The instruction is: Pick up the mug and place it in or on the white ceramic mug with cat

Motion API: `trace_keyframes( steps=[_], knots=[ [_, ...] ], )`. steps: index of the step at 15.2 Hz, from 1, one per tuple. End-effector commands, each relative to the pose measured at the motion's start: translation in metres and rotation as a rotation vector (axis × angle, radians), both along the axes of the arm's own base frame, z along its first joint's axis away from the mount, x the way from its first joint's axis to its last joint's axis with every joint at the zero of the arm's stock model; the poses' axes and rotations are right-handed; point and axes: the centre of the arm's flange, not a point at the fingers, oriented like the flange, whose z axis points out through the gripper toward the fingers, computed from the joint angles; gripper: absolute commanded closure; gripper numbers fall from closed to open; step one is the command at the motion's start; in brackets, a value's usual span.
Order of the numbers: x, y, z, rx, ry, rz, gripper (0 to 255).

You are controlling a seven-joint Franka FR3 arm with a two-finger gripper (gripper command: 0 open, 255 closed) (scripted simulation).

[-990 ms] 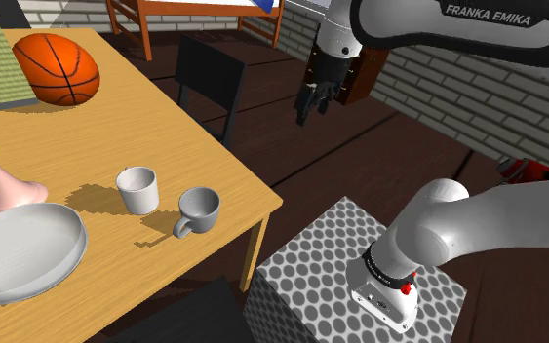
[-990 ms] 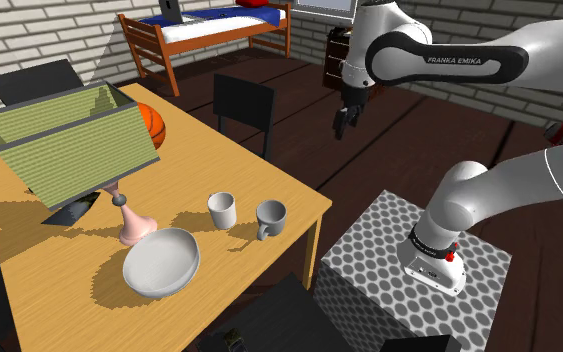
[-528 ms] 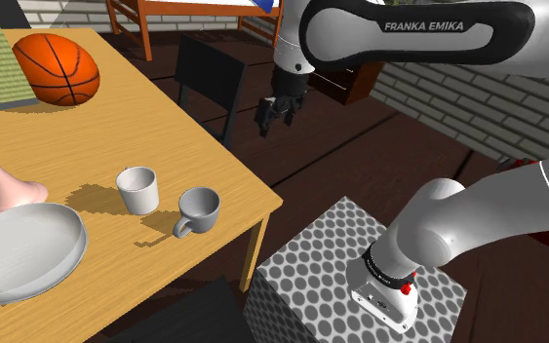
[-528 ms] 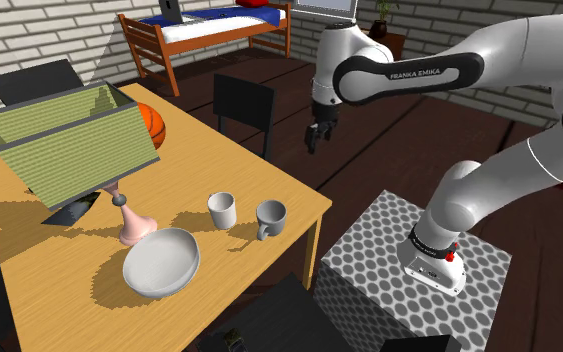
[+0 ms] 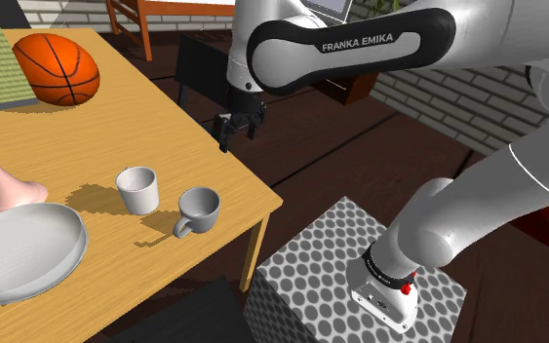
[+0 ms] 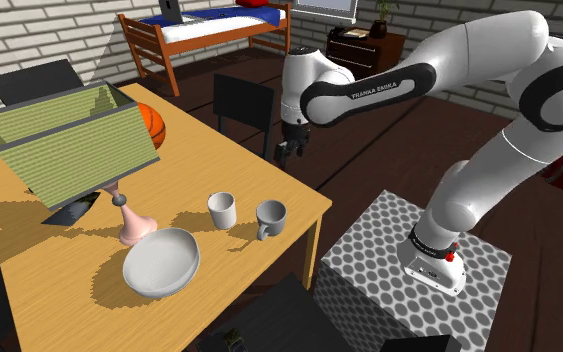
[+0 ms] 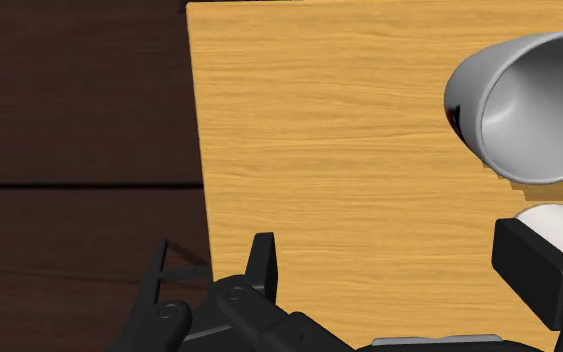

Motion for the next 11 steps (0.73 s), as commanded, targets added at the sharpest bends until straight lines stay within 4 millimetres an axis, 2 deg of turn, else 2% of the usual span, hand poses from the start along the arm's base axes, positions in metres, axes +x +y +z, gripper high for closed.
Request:
trace_keyframes(
  steps=[1,11],
  knots=[
    [0.015,0.019,-0.011,0.007,0.0,0.001,0],
    [0.079,0.116,-0.065,0.036,-0.001,0.008,0]
  ],
)
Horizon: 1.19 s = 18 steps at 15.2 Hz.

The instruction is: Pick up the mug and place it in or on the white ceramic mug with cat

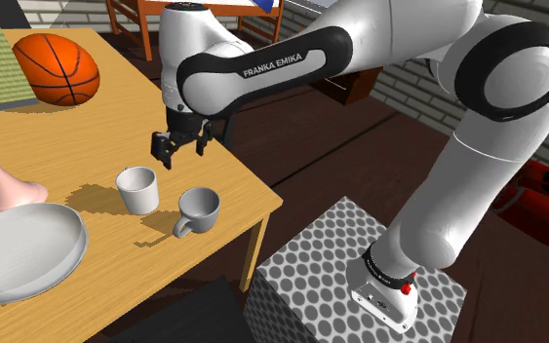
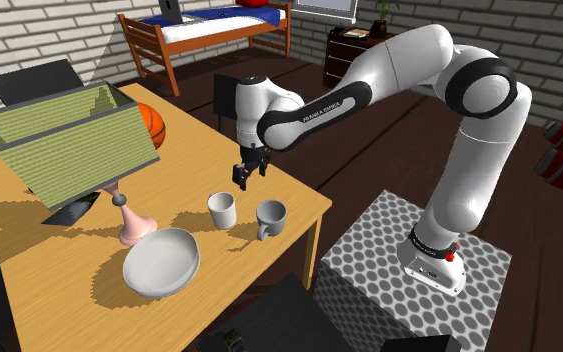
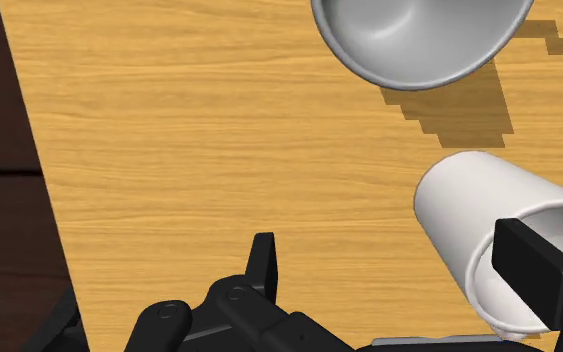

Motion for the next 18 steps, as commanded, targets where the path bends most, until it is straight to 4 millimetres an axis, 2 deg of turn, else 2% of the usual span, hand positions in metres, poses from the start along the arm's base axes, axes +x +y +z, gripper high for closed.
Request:
trace_keyframes(
  steps=[1,5,13,18],
  knots=[
    [0.014,0.022,-0.012,0.007,0.0,0.0,0],
    [0.04,0.061,-0.033,0.018,0.0,0.003,0],
    [0.043,0.066,-0.074,0.019,0.0,0.004,0],
    [0.043,0.066,-0.074,0.019,0.0,0.004,0]
  ],
)
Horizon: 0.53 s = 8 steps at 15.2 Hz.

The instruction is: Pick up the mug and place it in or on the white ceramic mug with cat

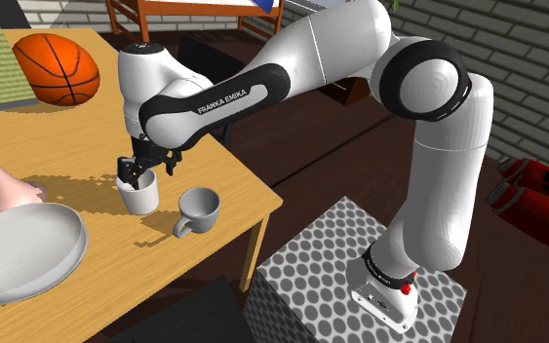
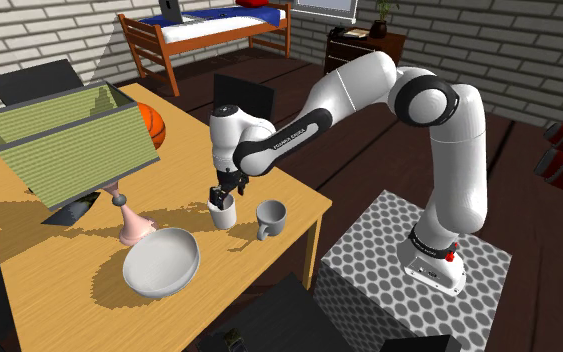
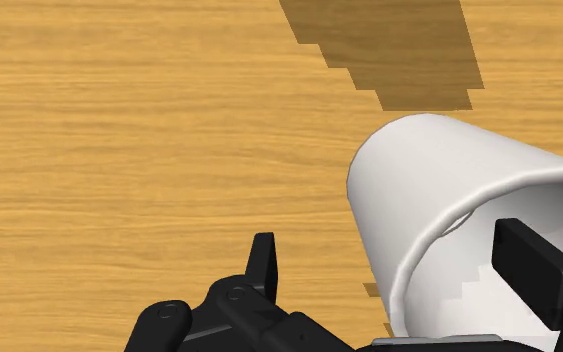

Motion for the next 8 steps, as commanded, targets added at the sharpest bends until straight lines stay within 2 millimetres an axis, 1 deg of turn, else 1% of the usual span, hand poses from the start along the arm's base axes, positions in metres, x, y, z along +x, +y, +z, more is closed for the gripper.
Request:
trace_keyframes(
  steps=[1,3,4,8],
  knots=[
    [0.0,0.0,-0.0001,0.0,0.0,0.0,0],
    [0.0,0.0,-0.0001,0.0,0.0,0.0,0],
    [0.0,0.0,-0.0001,0.0,0.0,0.0,255],
    [0.0,0.0,-0.0001,0.0,0.0,0.0,255]
  ],
)
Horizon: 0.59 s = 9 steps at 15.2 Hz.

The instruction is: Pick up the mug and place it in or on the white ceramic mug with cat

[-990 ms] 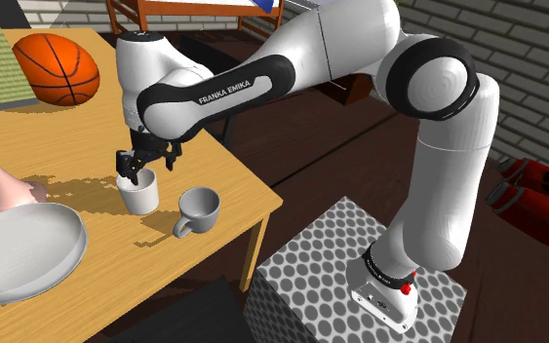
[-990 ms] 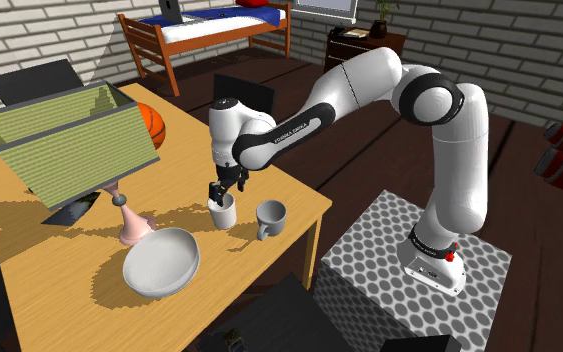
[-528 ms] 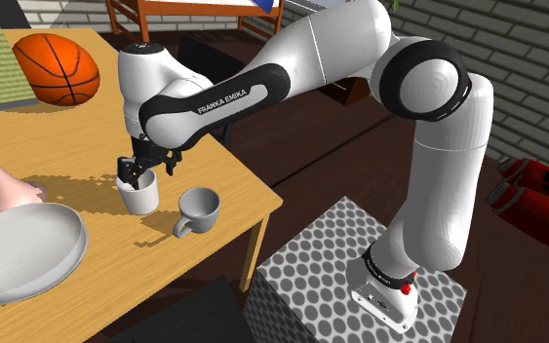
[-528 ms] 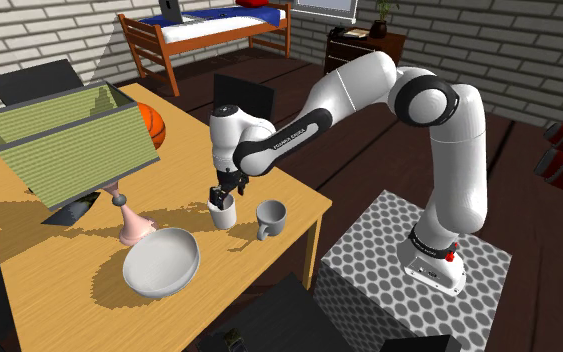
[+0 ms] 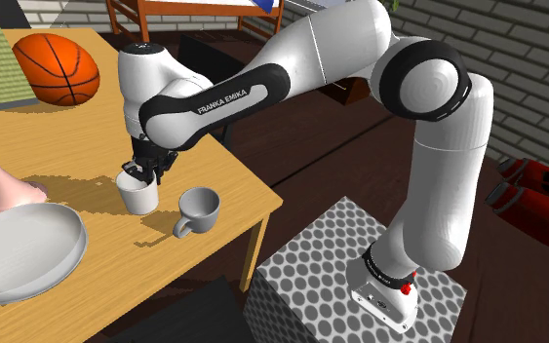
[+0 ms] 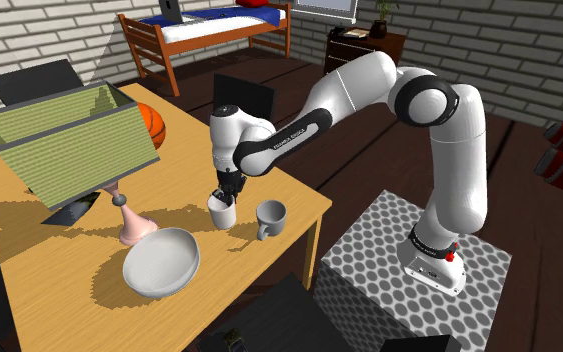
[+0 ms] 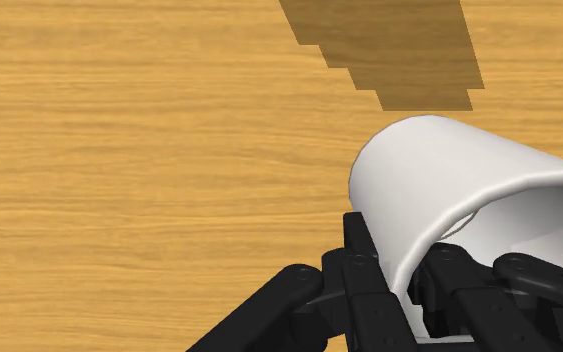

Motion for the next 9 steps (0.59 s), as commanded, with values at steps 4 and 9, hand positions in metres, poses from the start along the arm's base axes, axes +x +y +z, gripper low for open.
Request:
trace_keyframes(
  steps=[4,9],
  knots=[
    [0.0,0.0,0.0,0.0,0.0,0.0,255],
    [0.0,0.0,0.021,0.0,0.0,0.0,255]
  ],
)
